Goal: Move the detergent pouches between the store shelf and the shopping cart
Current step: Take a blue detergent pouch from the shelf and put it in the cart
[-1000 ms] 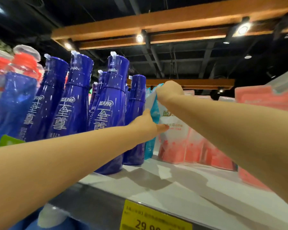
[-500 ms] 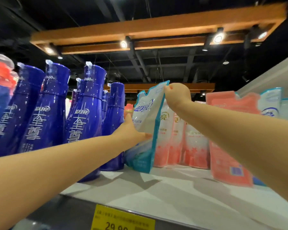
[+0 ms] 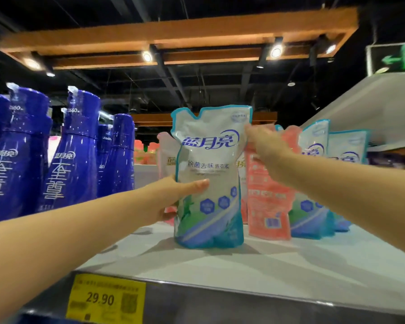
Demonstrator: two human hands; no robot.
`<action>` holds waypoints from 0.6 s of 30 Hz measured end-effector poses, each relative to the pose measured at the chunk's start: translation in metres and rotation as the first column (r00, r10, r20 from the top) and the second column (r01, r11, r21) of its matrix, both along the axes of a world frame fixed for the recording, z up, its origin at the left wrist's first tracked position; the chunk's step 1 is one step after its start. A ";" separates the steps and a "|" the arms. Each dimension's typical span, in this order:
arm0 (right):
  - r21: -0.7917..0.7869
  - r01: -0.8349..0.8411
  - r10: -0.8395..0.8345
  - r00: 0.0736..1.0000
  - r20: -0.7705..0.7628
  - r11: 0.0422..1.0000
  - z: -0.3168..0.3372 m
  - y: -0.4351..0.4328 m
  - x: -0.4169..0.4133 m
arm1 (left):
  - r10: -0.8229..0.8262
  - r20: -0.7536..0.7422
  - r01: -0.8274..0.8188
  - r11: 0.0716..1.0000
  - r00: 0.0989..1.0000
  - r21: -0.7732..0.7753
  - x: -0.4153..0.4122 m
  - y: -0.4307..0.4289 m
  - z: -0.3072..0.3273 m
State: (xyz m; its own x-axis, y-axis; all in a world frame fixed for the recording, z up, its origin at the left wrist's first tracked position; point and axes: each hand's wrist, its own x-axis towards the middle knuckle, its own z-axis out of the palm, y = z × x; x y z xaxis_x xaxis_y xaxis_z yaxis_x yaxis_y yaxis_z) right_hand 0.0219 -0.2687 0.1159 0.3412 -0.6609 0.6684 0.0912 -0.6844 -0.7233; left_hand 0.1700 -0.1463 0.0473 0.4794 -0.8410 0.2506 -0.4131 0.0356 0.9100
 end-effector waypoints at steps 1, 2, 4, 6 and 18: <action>0.076 -0.069 0.077 0.990 -0.116 0.995 -0.014 -0.003 -0.003 | -0.004 0.005 0.004 1.000 1.000 -0.006 -0.003 -0.001 0.000; 0.146 -0.111 0.146 0.957 -0.249 0.983 -0.030 -0.001 -0.003 | -0.005 0.016 0.005 1.000 1.000 -0.014 -0.006 -0.002 0.000; 0.241 -0.173 0.259 0.884 -0.388 0.955 -0.052 0.005 0.001 | 0.018 0.056 -0.013 0.997 0.998 -0.079 -0.013 -0.002 0.001; 0.273 -0.256 0.341 0.878 -0.336 0.927 -0.060 0.013 0.008 | 0.076 0.102 -0.059 0.985 0.992 -0.164 -0.021 -0.003 -0.002; -0.122 -0.130 0.137 0.989 0.049 0.984 -0.020 0.052 -0.065 | 0.237 0.130 -0.141 0.852 0.963 -0.504 -0.113 0.025 0.028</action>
State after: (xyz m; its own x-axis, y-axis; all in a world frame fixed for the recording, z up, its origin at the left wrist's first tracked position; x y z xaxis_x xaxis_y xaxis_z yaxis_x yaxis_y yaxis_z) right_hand -0.0431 -0.2170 0.0954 0.3801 -0.5274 0.7599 0.2262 -0.7436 -0.6292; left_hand 0.0566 -0.1209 0.0757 0.5228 -0.4857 0.7005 -0.6124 0.3577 0.7050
